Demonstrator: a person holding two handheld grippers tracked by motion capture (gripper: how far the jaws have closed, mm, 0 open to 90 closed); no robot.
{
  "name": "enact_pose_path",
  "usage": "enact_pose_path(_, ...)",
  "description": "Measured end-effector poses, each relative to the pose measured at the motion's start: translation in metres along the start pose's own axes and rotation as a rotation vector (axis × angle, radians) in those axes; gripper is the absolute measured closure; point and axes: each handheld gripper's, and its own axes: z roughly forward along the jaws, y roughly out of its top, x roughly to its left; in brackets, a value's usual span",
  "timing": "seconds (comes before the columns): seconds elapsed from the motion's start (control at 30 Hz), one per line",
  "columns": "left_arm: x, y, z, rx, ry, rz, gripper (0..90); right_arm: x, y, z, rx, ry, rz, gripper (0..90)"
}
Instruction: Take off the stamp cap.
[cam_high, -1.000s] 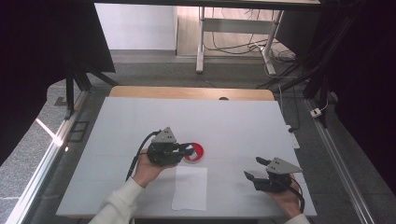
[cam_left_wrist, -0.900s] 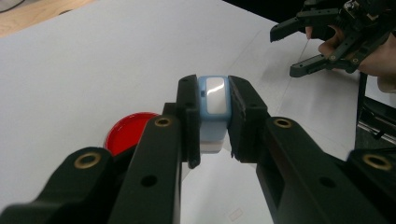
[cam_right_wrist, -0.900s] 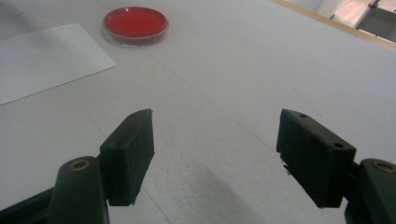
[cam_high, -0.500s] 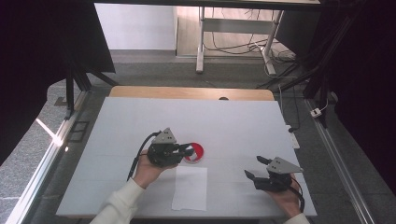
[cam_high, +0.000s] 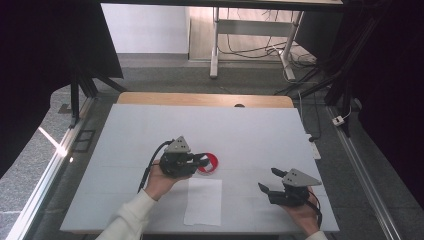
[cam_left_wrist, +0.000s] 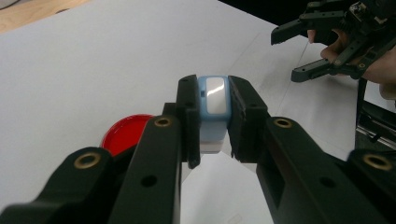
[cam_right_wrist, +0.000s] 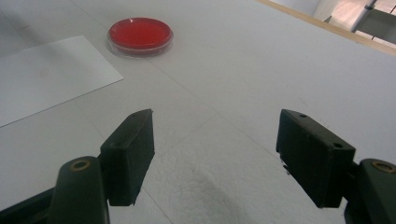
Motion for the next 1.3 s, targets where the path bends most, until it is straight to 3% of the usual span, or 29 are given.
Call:
enact_pose_path(0.5,0.000,0.001,0.000,-0.003,-0.003,-0.003,75.2,0.011,0.008,0.009,-0.010,-0.018,0.001,28.1)
enact_pose_path(1.3,0.000,0.000,0.003,0.000,-0.004,-0.011,75.2,0.027,0.020,0.028,-0.033,-0.002,-0.005,29.1)
